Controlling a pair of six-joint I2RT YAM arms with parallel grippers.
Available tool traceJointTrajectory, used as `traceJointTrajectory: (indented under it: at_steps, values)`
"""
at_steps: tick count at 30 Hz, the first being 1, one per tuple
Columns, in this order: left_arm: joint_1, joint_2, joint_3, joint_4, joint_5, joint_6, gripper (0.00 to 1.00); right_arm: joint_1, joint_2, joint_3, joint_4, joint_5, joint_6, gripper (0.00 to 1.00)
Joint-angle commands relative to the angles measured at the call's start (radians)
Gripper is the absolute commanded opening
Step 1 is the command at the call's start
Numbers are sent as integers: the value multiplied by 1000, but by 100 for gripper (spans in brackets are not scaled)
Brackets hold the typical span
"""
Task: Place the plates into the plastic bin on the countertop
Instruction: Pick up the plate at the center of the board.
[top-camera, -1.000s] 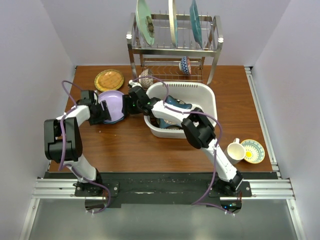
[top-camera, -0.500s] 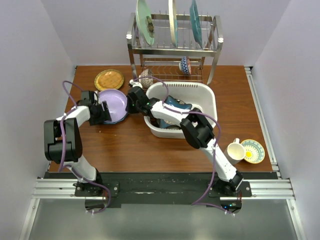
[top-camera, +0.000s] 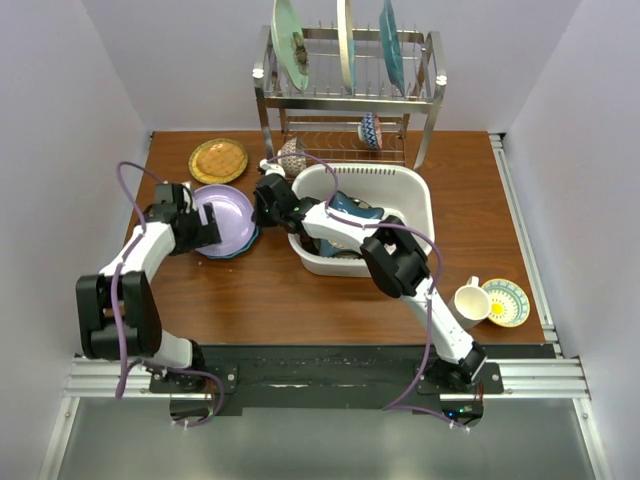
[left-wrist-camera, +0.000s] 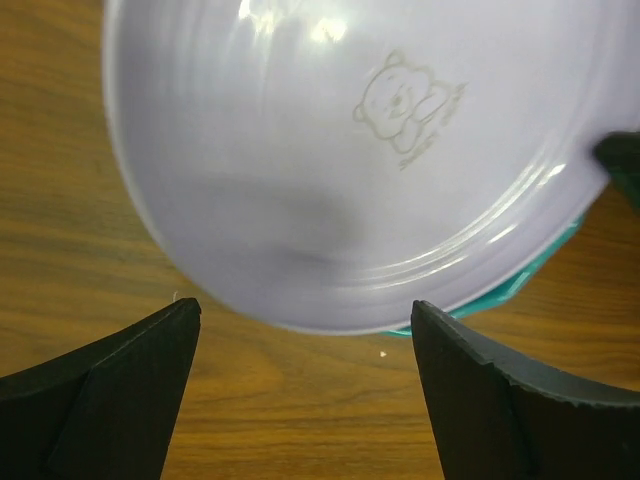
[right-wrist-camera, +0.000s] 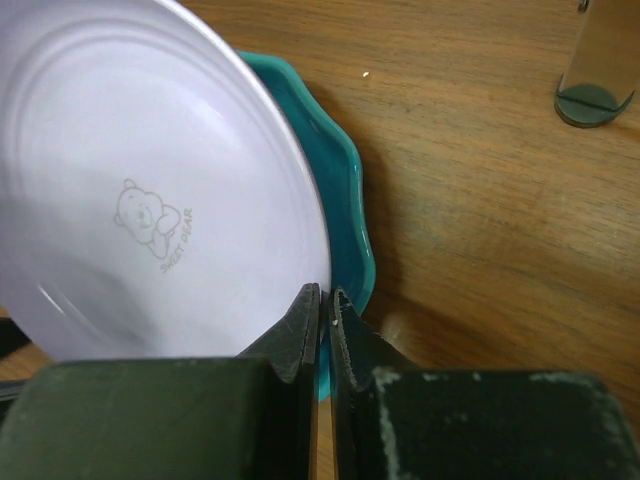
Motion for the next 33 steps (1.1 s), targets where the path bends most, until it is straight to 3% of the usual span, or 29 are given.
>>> traceJointTrajectory:
  at_steps: [1, 8, 15, 26, 33]
  values:
    - [-4, -104, 14, 42, -19, -9, 93, 6, -80, -25, 22, -12, -20, 0]
    - [-4, -194, 33, 91, -34, -39, 96, 6, -120, -56, 52, -25, -20, 0]
    - [-1, -229, 65, 108, -137, -40, 98, 9, -204, -108, 82, -25, -21, 0]
    - [22, -252, 45, 139, -158, -45, 98, 7, -302, -146, 76, -38, -36, 0]
    - [69, -363, 2, 205, -138, -77, 98, 7, -318, -151, 59, -41, -47, 0]
